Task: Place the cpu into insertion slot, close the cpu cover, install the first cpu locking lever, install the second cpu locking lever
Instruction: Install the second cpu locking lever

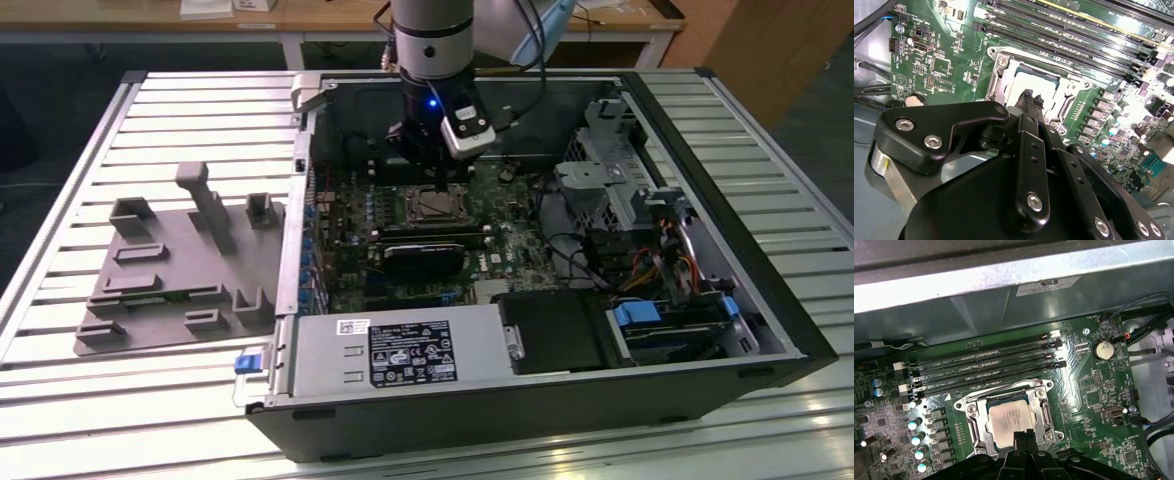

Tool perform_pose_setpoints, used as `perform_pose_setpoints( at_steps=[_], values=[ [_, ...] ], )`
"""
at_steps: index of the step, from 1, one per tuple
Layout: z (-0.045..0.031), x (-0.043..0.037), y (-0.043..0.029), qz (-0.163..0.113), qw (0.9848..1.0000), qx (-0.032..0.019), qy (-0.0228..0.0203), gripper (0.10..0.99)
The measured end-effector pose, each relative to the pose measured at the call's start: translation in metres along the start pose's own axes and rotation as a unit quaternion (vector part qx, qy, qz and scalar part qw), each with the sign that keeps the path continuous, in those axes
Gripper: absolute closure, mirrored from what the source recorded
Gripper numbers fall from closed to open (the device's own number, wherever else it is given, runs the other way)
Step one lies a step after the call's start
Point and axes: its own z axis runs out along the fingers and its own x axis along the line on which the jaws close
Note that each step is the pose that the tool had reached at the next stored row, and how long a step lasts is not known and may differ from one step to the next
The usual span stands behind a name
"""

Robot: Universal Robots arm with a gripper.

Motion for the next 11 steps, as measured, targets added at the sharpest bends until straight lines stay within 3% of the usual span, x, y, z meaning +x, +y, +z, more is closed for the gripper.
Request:
perform_pose_setpoints(
  at_steps=[11],
  values=[
    [-0.0025, -0.0012, -0.0010, 0.000, 1.0000, -0.0002, 0.0001, 0.980]
  ],
)
